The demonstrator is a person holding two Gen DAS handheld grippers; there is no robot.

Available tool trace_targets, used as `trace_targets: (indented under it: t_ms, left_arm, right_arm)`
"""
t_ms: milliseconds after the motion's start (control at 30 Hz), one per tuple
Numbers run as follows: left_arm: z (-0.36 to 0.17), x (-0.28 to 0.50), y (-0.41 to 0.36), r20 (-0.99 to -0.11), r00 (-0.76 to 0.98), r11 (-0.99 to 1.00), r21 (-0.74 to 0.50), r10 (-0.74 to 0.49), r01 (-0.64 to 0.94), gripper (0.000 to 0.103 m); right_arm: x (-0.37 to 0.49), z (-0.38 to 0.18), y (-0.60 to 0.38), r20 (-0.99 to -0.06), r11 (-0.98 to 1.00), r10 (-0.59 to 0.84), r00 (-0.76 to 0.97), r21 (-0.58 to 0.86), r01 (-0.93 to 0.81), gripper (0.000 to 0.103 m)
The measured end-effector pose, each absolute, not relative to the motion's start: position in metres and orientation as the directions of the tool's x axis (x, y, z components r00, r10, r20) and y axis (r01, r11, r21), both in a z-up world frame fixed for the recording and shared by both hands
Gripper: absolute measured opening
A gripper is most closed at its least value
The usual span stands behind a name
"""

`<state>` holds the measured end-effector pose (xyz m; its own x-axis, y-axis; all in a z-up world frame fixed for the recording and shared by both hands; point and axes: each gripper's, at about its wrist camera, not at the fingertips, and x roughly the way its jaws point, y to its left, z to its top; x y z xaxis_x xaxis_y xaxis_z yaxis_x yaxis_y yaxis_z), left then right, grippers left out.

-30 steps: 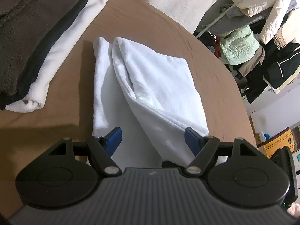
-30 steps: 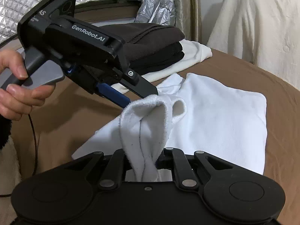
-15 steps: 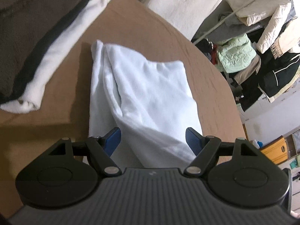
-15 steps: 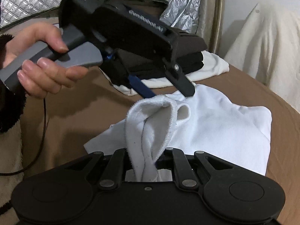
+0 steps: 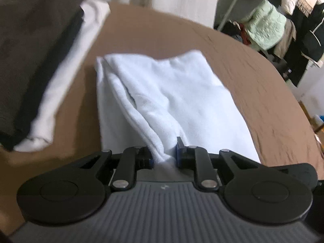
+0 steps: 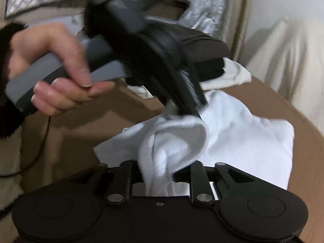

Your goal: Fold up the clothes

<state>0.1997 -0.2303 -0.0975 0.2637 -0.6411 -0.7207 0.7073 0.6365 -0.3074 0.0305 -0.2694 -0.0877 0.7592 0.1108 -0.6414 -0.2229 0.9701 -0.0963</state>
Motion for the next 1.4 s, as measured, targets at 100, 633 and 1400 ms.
trace_targets:
  t_ms: [100,633,1400]
  left_arm:
    - [-0.096,0.202,-0.225,-0.73,0.31,0.672,-0.267,-0.609,0.69,0.018]
    - [-0.135,0.245,-0.205,-0.784,0.16,0.72,-0.442,-0.6,0.536,0.024]
    - [-0.131,0.216,-0.215,-0.866,0.237,0.722,-0.183,-0.439,0.668,0.069]
  right_arm:
    - [0.011,-0.088,-0.293,-0.679,0.988,0.133,0.722,0.031,-0.153,0.057]
    - [-0.06,-0.098,-0.343,-0.742,0.992,-0.068,0.667,0.022,0.126,0.061]
    - [-0.063,-0.104,-0.404,-0.636,0.801,0.217,0.741,0.549,0.237,0.064]
